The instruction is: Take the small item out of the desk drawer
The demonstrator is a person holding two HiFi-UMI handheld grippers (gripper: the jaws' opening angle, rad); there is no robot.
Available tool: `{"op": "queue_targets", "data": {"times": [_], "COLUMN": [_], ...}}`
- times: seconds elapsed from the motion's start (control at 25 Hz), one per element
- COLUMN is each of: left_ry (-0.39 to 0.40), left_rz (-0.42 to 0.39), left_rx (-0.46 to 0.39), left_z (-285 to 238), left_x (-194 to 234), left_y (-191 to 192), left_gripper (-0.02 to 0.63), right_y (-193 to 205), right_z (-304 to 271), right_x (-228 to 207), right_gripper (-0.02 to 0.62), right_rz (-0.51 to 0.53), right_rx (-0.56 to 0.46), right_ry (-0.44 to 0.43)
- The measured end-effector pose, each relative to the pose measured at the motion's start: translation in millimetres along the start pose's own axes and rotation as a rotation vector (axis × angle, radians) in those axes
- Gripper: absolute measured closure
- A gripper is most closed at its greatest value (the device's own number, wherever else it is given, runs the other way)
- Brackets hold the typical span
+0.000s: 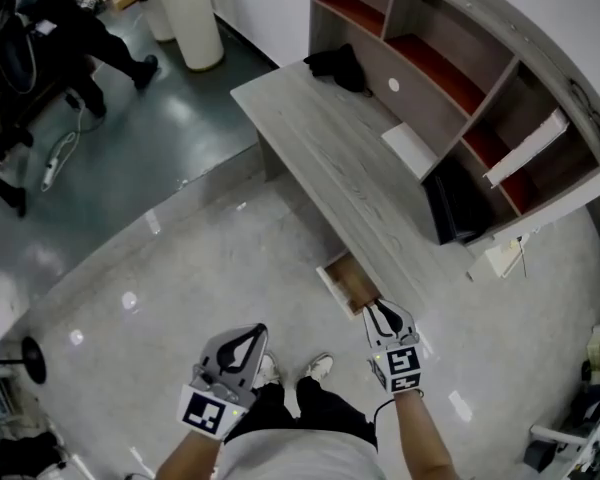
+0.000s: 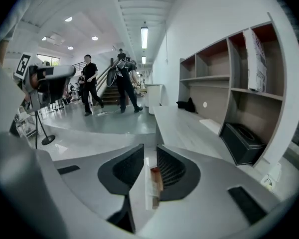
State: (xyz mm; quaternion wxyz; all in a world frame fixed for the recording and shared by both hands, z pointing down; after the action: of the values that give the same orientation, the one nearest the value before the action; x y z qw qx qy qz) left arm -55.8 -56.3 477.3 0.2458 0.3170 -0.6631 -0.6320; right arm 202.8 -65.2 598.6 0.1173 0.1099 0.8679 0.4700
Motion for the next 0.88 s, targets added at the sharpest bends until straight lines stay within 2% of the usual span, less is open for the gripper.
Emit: {"op": "queue_targets", "data": {"times": [0.48, 0.88], "left_ry": [-0.118, -0.200], "left_rz": [0.007, 0.017], "left_rx": [0.115, 0.175], "left_z": [43.4, 70.5], "left_x": [6.1, 13.7], "left_y": [20.7, 31.3], "left_gripper": [0.589, 0.591], "right_y": [108.2, 159.6], "right_z": [-117.1, -165.1], "right_x": [1.7, -10.9], "right_gripper": [0.446, 0.389], "right_rz": [0.158, 0.190], "right_rx": [0.327, 0.510], "right_ry": [-0.080, -0.095]}}
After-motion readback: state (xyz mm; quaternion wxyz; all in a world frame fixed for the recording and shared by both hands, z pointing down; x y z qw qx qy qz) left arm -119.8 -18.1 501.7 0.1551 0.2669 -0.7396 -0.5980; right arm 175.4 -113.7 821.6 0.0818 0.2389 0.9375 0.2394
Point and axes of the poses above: the fingertips, and each gripper's own axes: z backward along the fingers, x to its left, y out of its underside, the point moved 5 cm from there along z, backward along the fingers, and after that the axes turned 9 degrees about -z, right-handed, at the moved point
